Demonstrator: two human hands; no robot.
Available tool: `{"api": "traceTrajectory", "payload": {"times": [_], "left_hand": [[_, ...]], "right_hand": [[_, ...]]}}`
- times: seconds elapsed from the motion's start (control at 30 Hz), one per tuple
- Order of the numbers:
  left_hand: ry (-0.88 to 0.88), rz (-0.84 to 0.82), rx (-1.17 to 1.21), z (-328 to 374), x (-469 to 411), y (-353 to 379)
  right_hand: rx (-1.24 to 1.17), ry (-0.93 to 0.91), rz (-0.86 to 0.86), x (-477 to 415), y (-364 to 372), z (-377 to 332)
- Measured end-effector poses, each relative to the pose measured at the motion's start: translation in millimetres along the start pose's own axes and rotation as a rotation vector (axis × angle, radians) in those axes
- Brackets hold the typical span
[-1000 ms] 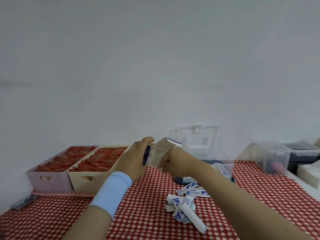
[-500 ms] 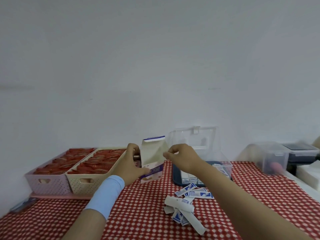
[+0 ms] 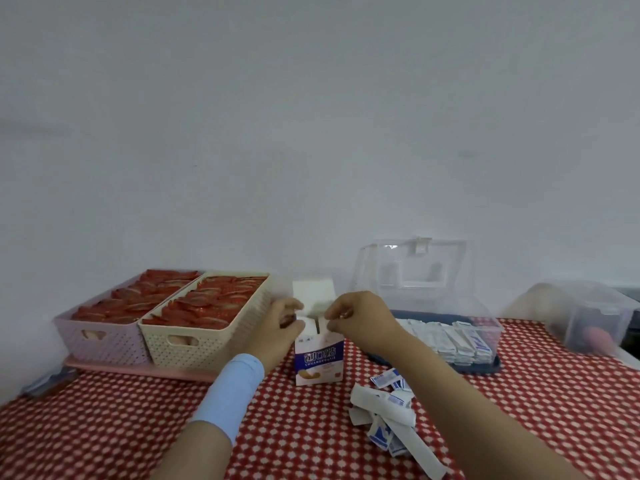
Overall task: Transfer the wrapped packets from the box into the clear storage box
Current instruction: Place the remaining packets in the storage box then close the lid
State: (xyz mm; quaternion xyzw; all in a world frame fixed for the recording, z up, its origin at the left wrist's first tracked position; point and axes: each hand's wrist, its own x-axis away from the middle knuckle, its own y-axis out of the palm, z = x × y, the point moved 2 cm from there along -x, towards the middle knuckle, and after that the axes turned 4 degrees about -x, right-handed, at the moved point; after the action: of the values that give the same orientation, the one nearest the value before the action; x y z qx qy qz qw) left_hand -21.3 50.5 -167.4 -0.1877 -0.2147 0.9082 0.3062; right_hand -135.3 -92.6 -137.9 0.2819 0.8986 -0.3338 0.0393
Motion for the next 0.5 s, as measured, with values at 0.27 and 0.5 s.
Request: {"api": "traceTrajectory", "payload": {"times": [0.27,0.5], "left_hand": [[0.092,0.129,0.096,0.5,-0.7,-6.1],[0.166,0.120,-0.016,1.5,7.7,-14.7]], "right_hand": [[-0.242,-0.050,0.081,-6.7,10.6,12.4],[-0.043,-0.103,-0.029,-6.5,-2.8,14.0]]}}
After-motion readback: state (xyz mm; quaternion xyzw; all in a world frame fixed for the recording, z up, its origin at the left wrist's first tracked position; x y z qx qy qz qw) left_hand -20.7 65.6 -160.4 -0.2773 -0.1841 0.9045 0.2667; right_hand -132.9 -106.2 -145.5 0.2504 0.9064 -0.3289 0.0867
